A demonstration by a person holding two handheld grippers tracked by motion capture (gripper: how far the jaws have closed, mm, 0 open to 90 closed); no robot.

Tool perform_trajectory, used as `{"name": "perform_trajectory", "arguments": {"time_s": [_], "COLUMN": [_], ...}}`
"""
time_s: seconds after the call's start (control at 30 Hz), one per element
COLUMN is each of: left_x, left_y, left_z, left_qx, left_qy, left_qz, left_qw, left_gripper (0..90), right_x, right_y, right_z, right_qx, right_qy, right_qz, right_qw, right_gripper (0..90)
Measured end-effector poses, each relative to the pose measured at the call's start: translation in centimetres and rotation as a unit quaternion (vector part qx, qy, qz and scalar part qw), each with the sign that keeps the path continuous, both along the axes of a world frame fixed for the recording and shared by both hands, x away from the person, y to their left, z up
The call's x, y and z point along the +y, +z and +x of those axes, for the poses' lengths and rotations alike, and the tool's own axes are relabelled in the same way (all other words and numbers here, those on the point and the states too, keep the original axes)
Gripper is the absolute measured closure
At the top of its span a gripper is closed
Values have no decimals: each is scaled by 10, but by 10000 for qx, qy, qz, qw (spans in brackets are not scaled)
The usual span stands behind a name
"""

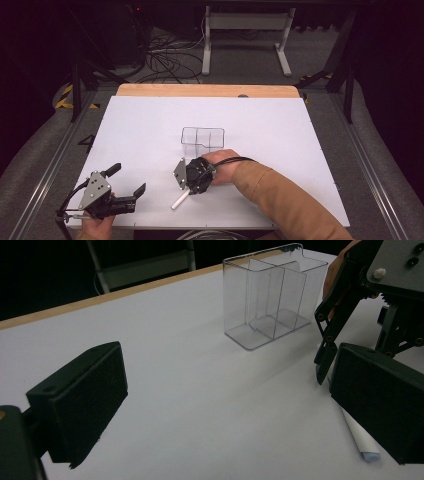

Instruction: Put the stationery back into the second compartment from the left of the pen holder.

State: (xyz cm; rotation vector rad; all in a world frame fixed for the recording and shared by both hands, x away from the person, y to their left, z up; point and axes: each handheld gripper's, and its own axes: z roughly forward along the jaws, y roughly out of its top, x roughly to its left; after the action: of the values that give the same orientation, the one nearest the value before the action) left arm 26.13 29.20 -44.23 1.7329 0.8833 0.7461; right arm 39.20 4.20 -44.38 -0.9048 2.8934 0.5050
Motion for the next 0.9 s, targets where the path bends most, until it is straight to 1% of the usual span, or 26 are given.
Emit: {"name": "perform_trajectory", "arguments": {"time_s": [0.07,0.23,0.43,0.5,0.9], "left_x": [0,0,0,0,0], "left_y": [0,0,0,0,0], "left_z": [0,0,0,0,0], "left_qx": [-11,9,6,4,8], "left_qy": [2,0,0,-3,-2], "left_qz": [9,23,28,34,41], "left_qw": [10000,10000,10000,10000,10000], "left_gripper": [28,28,29,28,28], "right_x": [1,2,2,2,2], "right_y": [-1,-1,-1,-1,-1], "right_z": [0,-1,-2,-3,-3], "right_qx": [-46,-39,-43,-54,-43], "right_qy": [60,107,243,280,392], "right_qz": [-12,-14,-60,-77,-132], "right_qw": [10000,9999,9997,9996,9991], "right_gripper": [632,645,709,717,759]}}
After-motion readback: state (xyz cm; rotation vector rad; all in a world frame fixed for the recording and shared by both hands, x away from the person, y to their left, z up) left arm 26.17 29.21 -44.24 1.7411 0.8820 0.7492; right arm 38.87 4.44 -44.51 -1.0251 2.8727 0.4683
